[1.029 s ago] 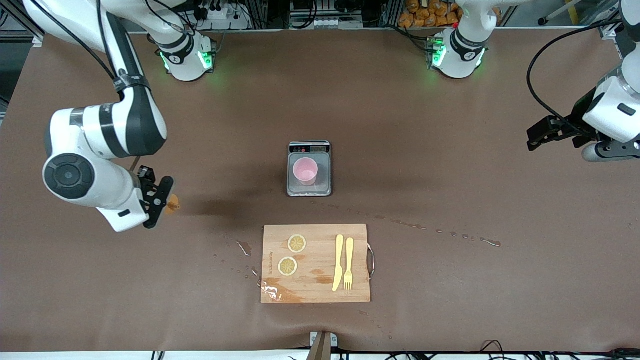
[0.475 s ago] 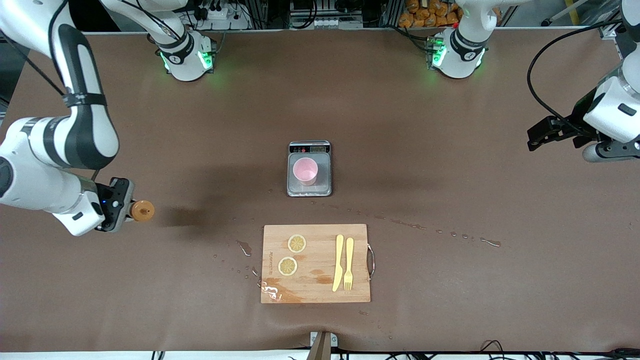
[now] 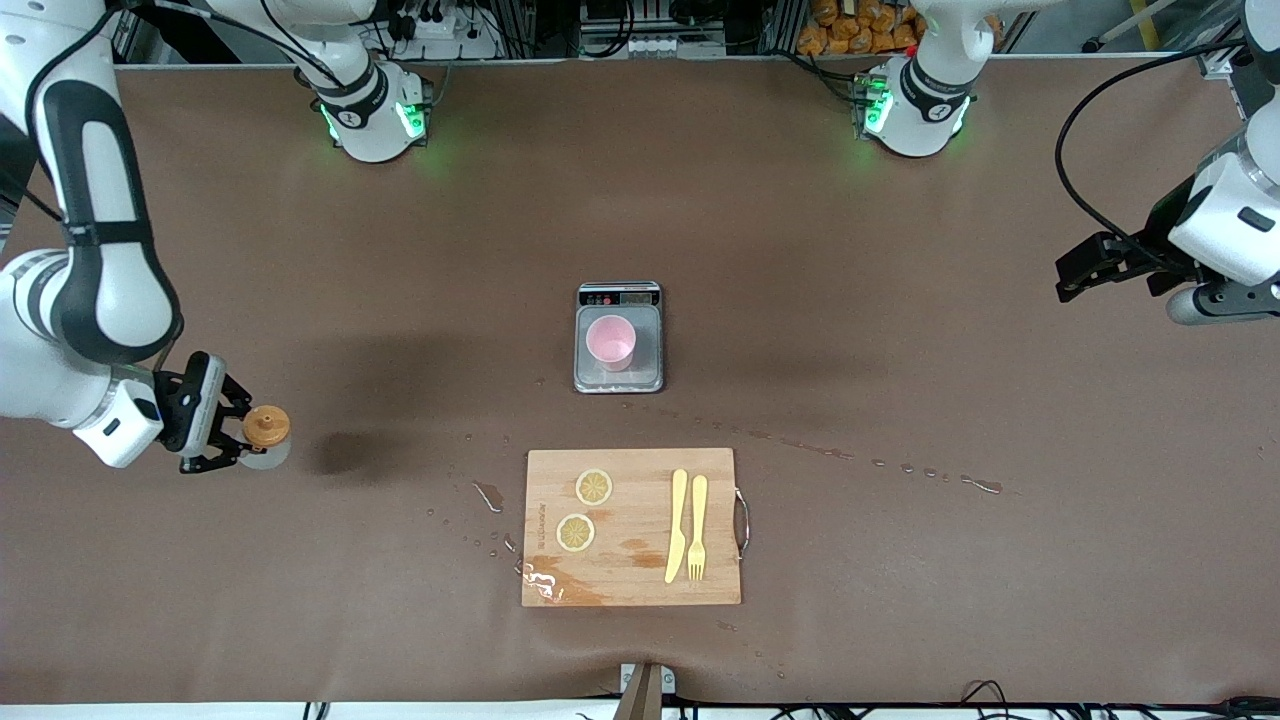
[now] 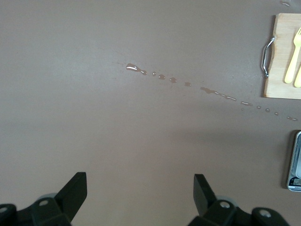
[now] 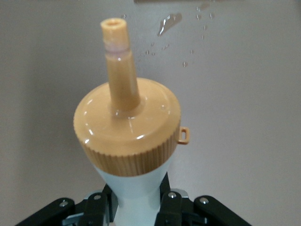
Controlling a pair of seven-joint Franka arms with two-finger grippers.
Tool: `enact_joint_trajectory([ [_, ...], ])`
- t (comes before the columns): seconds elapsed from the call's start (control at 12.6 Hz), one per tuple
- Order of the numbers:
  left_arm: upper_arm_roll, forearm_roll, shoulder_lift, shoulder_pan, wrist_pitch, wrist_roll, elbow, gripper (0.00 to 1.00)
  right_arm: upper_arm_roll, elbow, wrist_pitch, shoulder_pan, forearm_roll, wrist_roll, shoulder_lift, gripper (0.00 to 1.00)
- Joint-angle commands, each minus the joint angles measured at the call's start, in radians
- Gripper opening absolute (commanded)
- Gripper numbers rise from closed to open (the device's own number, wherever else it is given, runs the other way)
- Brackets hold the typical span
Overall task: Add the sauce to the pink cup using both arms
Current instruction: 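Carry the sauce bottle back beside the table edge with the right gripper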
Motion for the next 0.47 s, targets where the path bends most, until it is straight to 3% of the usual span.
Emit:
enact_joint_trajectory([
  [0.0, 0.005, -0.014, -0.025, 0.005, -0.007, 0.024, -0.011, 1.0, 0.016, 0.015, 0.003, -0.06, 0.174, -0.229, 0.075, 0.0],
  [0.4, 0.01, -0.014, -0.025, 0.005, -0.007, 0.025, -0.01, 1.0, 0.018, 0.051, -0.003, -0.114, 0.22, -0.345, 0.143, 0.0],
])
